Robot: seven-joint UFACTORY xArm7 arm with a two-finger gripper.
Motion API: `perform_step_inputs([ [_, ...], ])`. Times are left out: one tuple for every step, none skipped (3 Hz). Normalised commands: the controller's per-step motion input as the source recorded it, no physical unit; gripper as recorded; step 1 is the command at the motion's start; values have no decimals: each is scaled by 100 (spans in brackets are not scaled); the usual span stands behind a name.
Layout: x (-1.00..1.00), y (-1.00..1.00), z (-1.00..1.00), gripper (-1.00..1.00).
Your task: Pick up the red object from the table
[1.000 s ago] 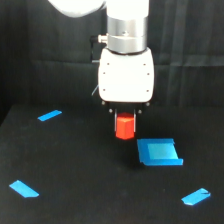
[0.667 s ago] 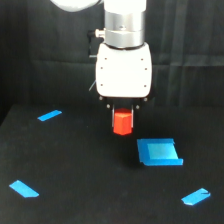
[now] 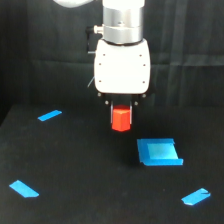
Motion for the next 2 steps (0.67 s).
perform_step_inputs([
  [0,9,25,-95],
  [-3,-1,10,-100],
])
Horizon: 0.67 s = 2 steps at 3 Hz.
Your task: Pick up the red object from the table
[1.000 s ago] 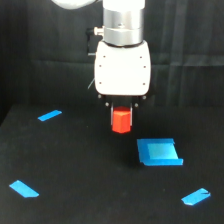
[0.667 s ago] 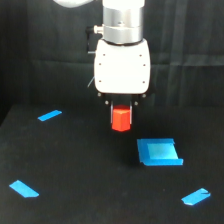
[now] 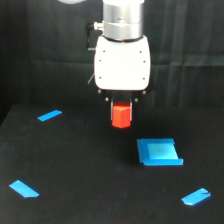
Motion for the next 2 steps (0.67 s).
perform_step_inputs([
  [11,-2,12,-100],
  [2,-1,5,-96],
])
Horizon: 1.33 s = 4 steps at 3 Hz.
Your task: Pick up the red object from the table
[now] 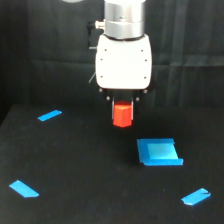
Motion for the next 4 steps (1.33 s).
perform_step_inputs([
  [1,7,9,-96],
  [0,1,7,-99],
  [11,1,13,-92],
  [3,-11,9,-100],
])
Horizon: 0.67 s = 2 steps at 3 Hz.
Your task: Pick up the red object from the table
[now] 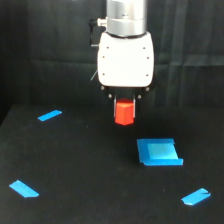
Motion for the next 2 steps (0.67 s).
perform_step_inputs([
  [9,4,4,-97],
  [6,0,5,-100],
])
